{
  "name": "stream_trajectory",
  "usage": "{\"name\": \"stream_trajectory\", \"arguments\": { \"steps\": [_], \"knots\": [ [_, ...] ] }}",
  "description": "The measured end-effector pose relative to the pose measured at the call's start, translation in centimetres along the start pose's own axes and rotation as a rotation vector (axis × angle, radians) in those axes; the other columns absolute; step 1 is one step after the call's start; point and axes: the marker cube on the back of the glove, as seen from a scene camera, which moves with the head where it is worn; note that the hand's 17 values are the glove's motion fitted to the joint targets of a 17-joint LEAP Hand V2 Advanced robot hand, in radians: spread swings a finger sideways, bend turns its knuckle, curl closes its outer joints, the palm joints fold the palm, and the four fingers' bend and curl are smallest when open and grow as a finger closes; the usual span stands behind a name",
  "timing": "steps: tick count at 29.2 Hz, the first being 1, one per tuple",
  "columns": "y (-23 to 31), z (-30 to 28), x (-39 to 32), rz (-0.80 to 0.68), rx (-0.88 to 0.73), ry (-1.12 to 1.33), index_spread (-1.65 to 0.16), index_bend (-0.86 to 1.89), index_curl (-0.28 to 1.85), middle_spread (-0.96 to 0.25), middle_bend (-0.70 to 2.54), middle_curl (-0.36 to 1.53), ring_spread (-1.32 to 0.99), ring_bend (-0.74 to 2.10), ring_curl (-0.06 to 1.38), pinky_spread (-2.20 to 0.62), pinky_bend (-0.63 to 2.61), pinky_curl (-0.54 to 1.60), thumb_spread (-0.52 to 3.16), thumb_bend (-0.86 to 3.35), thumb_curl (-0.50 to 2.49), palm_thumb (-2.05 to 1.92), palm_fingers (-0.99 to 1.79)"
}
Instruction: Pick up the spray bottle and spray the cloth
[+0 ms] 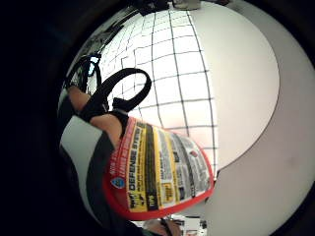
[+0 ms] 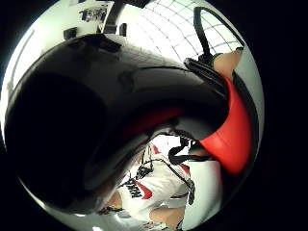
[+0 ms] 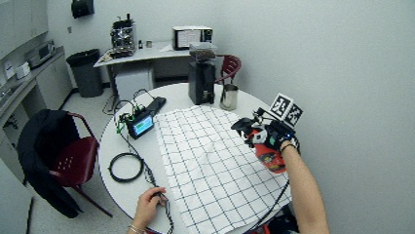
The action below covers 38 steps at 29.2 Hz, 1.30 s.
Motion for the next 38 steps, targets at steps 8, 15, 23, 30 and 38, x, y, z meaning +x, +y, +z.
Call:
{"name": "stream_trajectory", "arguments": {
  "steps": [8, 15, 23, 30, 38],
  "knots": [
    [1.7, -5.2, -6.2, -0.174, 0.275, -0.19, -0.3, 0.12, 0.29, -0.09, 0.55, 0.45, -0.13, 0.57, 0.41, 0.08, 0.23, 0.37, 0.77, -0.03, 0.59, 0.91, 1.18],
    [-0.1, -2.2, -12.5, -0.305, 0.371, -0.376, -0.3, 0.13, 0.3, -0.1, 0.53, 0.45, -0.12, 0.57, 0.41, 0.09, 0.22, 0.37, 0.77, -0.03, 0.59, 0.91, 1.17],
    [-3.4, 7.7, -16.6, -0.372, 0.343, -0.512, -0.29, 0.13, 0.3, -0.11, 0.53, 0.46, -0.12, 0.56, 0.41, 0.1, 0.2, 0.37, 0.8, -0.03, 0.59, 0.91, 1.15],
    [-5.9, 12.7, -16.3, -0.371, 0.379, -0.55, -0.29, 0.13, 0.3, -0.11, 0.52, 0.46, -0.13, 0.56, 0.41, 0.11, 0.19, 0.36, 0.82, -0.03, 0.59, 0.9, 1.15],
    [-6.1, 15.8, -14.9, -0.319, 0.405, -0.542, -0.29, 0.13, 0.3, -0.1, 0.51, 0.46, -0.14, 0.56, 0.42, 0.12, 0.19, 0.36, 0.84, -0.03, 0.58, 0.9, 1.14]
  ]
}}
